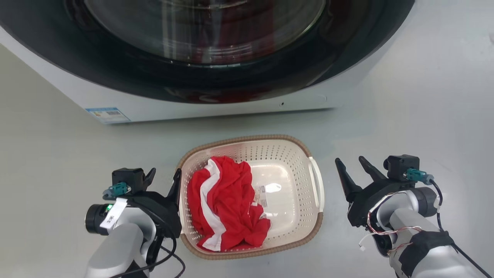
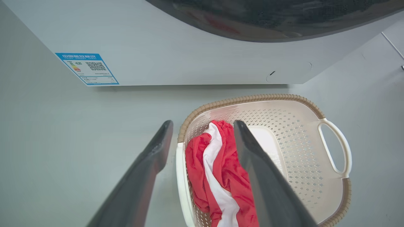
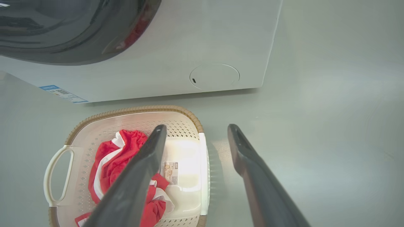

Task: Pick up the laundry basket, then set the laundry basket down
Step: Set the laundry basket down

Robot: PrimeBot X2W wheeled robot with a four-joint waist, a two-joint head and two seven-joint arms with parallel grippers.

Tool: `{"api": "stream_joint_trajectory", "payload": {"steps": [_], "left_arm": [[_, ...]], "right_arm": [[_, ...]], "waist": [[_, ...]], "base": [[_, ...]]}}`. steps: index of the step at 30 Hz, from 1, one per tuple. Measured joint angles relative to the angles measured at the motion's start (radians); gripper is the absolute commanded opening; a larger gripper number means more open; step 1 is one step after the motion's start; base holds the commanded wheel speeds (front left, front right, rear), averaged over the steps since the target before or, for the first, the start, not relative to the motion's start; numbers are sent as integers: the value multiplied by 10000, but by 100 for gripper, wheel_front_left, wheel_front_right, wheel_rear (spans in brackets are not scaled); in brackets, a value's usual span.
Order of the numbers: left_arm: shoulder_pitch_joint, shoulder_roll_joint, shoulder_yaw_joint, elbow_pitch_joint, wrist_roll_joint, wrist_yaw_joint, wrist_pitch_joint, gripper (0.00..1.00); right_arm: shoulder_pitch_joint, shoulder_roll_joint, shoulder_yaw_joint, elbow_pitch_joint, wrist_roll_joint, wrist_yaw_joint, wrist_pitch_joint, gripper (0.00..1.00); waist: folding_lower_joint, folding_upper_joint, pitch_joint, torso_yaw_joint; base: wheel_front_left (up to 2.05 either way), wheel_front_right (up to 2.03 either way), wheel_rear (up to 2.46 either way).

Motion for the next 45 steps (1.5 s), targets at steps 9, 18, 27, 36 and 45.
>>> {"api": "stream_joint_trajectory", "payload": {"steps": [9, 18, 27, 36, 45], "left_arm": [[718, 332, 351, -1423, 153, 297, 0, 100], [1813, 656, 671, -3674, 708, 872, 0, 100], [3330, 1003, 913, -6278, 1333, 1438, -2, 100], [4893, 1154, 1103, -8397, 1638, 1925, -2, 100], [6146, 1348, 1285, -9733, 1965, 2217, -4, 100]], "right_arm": [[588, -238, -479, -1099, -52, -263, -2, 100], [1447, -656, -1007, -2591, -439, -811, -2, 100], [2466, -1041, -1603, -4422, -991, -1536, -4, 100], [3773, -1367, -1919, -6153, -1517, -2004, -4, 100], [5165, -1488, -2192, -7549, -1795, -2249, -4, 100]], "waist": [[0, 1, -944, -21], [-1, 1, -1844, -53], [0, 0, -2582, -57], [0, 0, -3210, -59], [0, 1, -3724, -81]], "base": [[0, 0, 0], [0, 0, 0], [0, 0, 0], [0, 0, 0], [0, 0, 0]]}}
